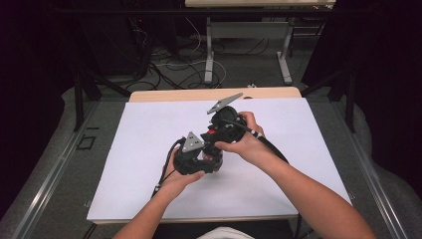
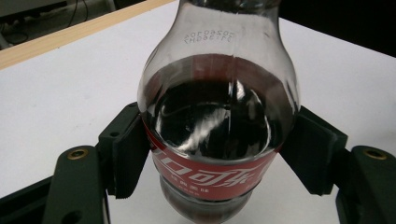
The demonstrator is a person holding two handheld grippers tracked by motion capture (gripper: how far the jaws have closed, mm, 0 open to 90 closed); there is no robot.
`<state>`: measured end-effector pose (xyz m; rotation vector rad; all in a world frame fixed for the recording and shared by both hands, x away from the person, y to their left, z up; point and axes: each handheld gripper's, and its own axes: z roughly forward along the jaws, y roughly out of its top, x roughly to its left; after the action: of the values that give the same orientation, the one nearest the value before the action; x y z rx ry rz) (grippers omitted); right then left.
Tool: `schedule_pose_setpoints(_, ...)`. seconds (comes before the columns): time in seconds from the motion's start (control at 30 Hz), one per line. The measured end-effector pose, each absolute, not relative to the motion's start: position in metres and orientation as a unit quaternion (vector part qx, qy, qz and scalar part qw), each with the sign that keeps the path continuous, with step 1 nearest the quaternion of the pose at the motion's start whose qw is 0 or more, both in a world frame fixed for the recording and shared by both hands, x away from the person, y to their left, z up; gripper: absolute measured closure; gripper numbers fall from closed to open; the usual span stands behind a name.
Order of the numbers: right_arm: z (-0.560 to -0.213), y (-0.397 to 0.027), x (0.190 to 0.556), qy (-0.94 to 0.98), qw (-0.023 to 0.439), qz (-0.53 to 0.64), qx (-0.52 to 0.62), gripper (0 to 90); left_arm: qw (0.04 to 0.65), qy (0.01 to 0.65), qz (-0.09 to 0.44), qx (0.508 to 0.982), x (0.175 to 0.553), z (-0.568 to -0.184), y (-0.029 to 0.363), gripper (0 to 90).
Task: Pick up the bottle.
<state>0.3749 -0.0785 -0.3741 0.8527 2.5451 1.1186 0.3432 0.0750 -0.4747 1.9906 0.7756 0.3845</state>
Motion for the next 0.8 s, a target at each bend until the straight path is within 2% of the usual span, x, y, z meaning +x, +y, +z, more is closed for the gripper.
schedule_pose_setpoints(0.47,-0.370,-0.094,0.402,0.920,0.024,0.387,0.063,60.8,0.473,0.297,0.147,0.816,0.340,-0.474,0.073,30.1)
schedule_pose_setpoints(0.67,-0.369,-0.096,0.401,0.921,0.032,0.385,0.055,60.4,0.474,0.297,0.144,0.817,0.339,-0.474,0.072,30.1)
schedule_pose_setpoints(0.8,-0.367,-0.094,0.395,0.913,0.051,0.397,0.080,48.1,0.472,0.303,0.150,0.815,0.341,-0.474,0.074,30.0)
